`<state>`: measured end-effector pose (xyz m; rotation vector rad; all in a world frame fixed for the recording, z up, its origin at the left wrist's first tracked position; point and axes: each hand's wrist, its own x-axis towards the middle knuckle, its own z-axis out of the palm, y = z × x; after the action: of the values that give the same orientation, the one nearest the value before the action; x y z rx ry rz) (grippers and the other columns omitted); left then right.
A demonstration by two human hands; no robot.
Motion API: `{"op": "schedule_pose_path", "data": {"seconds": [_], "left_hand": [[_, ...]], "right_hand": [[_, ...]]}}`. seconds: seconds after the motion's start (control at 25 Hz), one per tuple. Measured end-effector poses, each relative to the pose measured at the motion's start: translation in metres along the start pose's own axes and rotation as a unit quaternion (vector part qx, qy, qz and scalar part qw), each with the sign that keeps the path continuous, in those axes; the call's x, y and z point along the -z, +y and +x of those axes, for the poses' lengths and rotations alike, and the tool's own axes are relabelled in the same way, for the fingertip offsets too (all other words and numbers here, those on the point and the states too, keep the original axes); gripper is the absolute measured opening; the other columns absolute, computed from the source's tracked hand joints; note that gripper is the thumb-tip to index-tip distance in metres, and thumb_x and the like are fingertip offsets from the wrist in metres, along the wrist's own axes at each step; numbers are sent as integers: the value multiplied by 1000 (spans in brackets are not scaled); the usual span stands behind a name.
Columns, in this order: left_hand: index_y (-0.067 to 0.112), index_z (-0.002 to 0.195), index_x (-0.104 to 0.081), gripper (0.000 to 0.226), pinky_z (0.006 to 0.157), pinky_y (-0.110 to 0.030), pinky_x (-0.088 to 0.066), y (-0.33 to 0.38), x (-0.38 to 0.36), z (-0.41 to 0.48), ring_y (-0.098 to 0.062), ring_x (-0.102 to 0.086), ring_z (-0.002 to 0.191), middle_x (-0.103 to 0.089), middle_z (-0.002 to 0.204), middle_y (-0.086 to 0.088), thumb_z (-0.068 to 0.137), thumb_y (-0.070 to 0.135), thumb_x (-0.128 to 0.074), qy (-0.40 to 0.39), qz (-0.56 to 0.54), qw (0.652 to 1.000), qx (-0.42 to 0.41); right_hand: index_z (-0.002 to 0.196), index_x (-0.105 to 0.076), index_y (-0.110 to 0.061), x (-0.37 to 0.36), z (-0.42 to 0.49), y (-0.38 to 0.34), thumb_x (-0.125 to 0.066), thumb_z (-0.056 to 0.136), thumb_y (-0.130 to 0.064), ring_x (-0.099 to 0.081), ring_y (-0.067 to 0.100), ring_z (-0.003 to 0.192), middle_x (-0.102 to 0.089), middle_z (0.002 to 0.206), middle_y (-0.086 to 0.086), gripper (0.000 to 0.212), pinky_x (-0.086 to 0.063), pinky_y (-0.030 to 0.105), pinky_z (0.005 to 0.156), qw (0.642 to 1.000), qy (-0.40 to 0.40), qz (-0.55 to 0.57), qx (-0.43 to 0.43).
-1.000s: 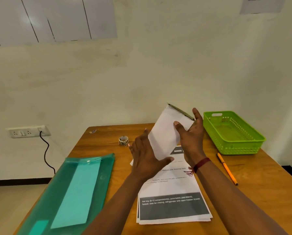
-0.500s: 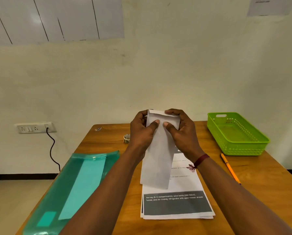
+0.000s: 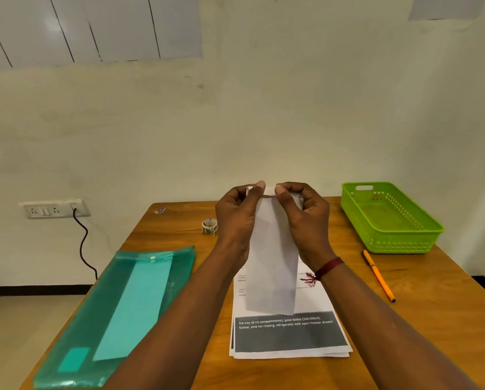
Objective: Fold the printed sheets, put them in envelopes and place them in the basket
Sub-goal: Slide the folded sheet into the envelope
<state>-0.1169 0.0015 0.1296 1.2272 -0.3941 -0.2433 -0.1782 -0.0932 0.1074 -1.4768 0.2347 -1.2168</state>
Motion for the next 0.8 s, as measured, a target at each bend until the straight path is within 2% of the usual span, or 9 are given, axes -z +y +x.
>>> {"op": "schedule_pose_path", "data": {"seconds": [0.12, 0.2, 0.28, 0.4, 0.48, 0.56, 0.64, 0.72, 0.8], "left_hand": [[14, 91, -74, 20, 78, -39, -61, -2, -2, -2, -24, -72, 86, -75, 87, -4, 83, 32, -77, -6, 30, 999, -7], [17, 89, -74, 11, 72, -30, -61, -3, -2, -2, -14, -72, 80, -76, 84, 2, 85, 27, -75, 2, 36, 999, -13], [19, 87, -74, 7, 65, -22, -58, -2, -1, -3, -8, -69, 72, -75, 80, 6, 87, 26, -72, 15, 42, 999, -9], [16, 86, -75, 14, 71, -29, -58, -2, 0, -6, -7, -65, 70, -75, 78, 4, 91, 26, -67, 6, 21, 1000, 18], [17, 84, -74, 16, 69, -27, -58, -1, 1, -8, -3, -64, 65, -74, 75, 6, 94, 25, -63, 0, 3, 1000, 23], [19, 83, -74, 18, 67, -24, -58, -1, 1, -9, 0, -64, 62, -74, 73, 9, 95, 25, -61, 2, 1, 1000, 22], [21, 83, -74, 17, 67, -25, -58, -2, 1, -10, -1, -65, 64, -74, 75, 9, 95, 25, -61, 7, 7, 1000, 20], [21, 84, -74, 17, 68, -24, -58, -3, 3, -9, -4, -66, 68, -74, 77, 8, 94, 26, -62, 19, 11, 999, 25], [19, 84, -74, 16, 68, -25, -58, -3, 8, -5, -7, -65, 72, -74, 80, 6, 94, 26, -63, 34, -14, 999, 36]], "right_hand": [[94, -70, -22, -1, -1, -4, -71, 87, -19, -66, 7, 94, -72, 95, -9, 8, -53, 22, 83, 1000, 1, -22, 22], [101, -68, -20, 0, -2, -4, -68, 89, -17, -64, 2, 96, -69, 101, -12, 13, -51, 16, 82, 999, 5, -35, 33], [110, -66, -19, 0, -2, -2, -61, 94, -16, -62, 0, 86, -65, 97, -11, 17, -49, 14, 75, 999, 14, -26, 27], [122, -59, -22, 1, -2, 0, -54, 98, -18, -54, 4, 70, -63, 101, -2, 25, -46, 19, 63, 1000, 26, -9, -2], [125, -57, -21, 1, -3, 3, -49, 100, -17, -61, 13, 89, -62, 122, 0, 26, -52, 27, 73, 999, 34, -4, -6], [126, -56, -21, 1, -5, 4, -46, 101, -16, -60, 22, 108, -60, 129, -4, 27, -54, 39, 87, 999, 36, -5, -3], [127, -55, -23, 1, -6, 3, -46, 101, -17, -62, 15, 96, -62, 117, -8, 28, -55, 36, 79, 1000, 28, -6, -2], [130, -52, -23, 3, -8, 3, -49, 100, -18, -52, 5, 66, -60, 85, -13, 31, -46, 21, 60, 1000, 14, -8, -11], [133, -49, -23, 7, -11, 3, -54, 98, -18, -53, 8, 60, -62, 66, -11, 36, -46, 19, 56, 1000, -10, 3, -25]]}}
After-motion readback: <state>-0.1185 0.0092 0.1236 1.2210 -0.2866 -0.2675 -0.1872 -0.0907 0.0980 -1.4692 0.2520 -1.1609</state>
